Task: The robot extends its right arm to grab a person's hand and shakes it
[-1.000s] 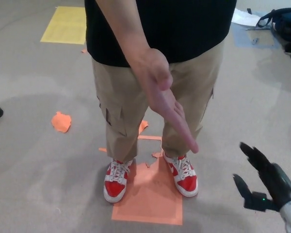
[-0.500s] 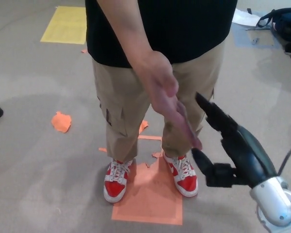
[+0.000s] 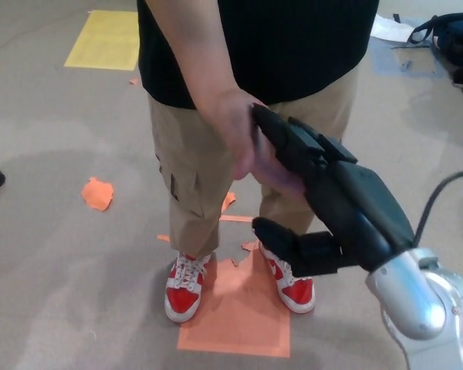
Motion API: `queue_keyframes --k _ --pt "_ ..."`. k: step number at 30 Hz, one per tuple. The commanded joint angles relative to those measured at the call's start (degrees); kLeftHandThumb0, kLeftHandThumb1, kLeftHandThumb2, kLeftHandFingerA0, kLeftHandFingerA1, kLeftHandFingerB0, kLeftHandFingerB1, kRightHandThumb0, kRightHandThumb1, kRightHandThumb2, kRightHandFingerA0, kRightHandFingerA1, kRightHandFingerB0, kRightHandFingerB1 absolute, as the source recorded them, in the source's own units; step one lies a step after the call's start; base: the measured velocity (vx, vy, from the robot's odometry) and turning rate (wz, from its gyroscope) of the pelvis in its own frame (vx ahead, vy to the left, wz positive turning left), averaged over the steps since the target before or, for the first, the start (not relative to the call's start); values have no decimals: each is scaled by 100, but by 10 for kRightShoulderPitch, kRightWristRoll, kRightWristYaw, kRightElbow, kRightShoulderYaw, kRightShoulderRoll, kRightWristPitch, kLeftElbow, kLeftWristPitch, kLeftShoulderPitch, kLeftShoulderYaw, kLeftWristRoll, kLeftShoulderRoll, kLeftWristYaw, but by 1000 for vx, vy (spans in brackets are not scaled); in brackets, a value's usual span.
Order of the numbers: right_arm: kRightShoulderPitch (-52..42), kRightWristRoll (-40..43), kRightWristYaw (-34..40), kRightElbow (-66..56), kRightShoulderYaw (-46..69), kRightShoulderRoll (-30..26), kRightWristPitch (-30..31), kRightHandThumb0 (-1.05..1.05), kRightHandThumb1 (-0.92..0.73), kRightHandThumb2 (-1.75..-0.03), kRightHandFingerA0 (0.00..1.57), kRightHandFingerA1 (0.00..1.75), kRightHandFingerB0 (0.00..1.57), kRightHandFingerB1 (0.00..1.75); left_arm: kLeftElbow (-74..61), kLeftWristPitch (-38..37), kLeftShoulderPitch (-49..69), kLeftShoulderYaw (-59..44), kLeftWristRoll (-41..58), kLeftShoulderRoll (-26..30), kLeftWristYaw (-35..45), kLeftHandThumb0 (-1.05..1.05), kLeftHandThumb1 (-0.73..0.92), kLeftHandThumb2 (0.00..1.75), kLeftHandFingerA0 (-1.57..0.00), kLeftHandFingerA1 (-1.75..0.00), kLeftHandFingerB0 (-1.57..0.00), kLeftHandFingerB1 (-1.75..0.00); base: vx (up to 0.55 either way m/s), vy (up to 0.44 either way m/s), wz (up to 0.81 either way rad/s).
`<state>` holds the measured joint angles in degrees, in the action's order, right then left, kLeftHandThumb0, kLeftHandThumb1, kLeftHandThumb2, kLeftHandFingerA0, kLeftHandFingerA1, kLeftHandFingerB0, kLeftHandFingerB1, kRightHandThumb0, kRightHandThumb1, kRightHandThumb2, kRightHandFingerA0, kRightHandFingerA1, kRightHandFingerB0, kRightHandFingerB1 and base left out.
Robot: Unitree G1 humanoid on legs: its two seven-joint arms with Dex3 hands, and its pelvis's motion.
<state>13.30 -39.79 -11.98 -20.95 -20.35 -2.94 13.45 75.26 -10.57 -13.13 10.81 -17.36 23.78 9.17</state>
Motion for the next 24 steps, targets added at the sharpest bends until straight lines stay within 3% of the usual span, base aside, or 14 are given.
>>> queue_keyframes --k 1,10,15,21,24 --pt "70 -67 -52 107 -12 -5 136 -105 -69 -103 0 2 0 2 3 -17 8 -14 7 9 3 -82 92 71 -29 -35 -24 -33 0 0 0" --pt "176 -63 27 386 -24 3 139 -104 -70 -100 0 0 0 0 5 -5 -9 -17 8 7 18 -84 92 71 -24 -33 -21 -32 0 0 0" --pt "209 -58 49 456 -27 8 137 -103 -70 -98 0 0 0 0 8 -1 -11 -17 7 6 16 -81 92 73 -23 -34 -22 -33 0 0 0" --pt "260 -48 125 534 -22 28 101 -95 -65 -96 0 3 0 0 3 -19 -13 -22 12 16 15 -81 92 71 -25 -34 -20 -32 0 0 0" --pt "252 -39 198 542 -10 38 65 -78 -55 -92 0 19 0 10 6 -16 -10 -23 10 13 9 -84 92 73 -27 -36 -23 -35 0 0 0"
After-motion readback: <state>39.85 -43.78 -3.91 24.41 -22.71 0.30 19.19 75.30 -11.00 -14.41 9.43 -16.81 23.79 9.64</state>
